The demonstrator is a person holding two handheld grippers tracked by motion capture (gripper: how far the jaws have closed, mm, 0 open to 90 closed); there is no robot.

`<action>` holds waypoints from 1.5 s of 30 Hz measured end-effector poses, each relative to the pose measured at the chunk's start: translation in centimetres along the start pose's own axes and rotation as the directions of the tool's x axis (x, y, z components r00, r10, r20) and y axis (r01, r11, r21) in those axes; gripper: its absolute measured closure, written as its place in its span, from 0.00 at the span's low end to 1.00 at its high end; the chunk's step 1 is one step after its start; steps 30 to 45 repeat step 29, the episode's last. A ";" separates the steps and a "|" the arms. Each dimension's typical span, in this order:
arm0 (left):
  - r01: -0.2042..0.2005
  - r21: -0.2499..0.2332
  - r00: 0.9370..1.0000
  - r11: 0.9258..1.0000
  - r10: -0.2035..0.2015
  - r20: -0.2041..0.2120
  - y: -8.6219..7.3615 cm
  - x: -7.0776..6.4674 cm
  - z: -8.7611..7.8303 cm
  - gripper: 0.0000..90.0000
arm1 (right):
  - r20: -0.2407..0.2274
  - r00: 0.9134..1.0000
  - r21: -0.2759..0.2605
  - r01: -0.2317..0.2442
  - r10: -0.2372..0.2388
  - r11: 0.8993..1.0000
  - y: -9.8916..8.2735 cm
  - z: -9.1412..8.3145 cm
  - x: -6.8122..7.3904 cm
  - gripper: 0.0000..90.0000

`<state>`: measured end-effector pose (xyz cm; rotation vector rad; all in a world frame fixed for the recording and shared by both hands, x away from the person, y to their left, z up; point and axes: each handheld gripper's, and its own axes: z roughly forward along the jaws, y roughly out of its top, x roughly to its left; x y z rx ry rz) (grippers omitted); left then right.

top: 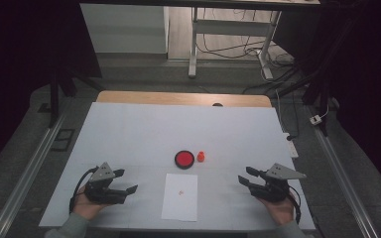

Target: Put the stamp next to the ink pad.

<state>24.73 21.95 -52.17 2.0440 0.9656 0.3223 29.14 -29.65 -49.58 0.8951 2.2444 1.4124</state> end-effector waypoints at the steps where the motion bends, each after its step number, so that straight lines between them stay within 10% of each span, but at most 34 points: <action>1: 0.001 -0.001 1.000 1.000 -0.001 0.000 0.0 0.0 0.0 0.24 | 0.005 1.000 0.000 0.000 0.000 1.000 -0.3 -0.3 -0.1 0.56; 45: 0.007 0.001 1.000 1.000 -0.007 -0.011 -0.2 0.2 -0.1 0.24 | 0.019 0.999 0.042 0.037 -0.038 0.998 -1.3 -1.1 -0.2 0.56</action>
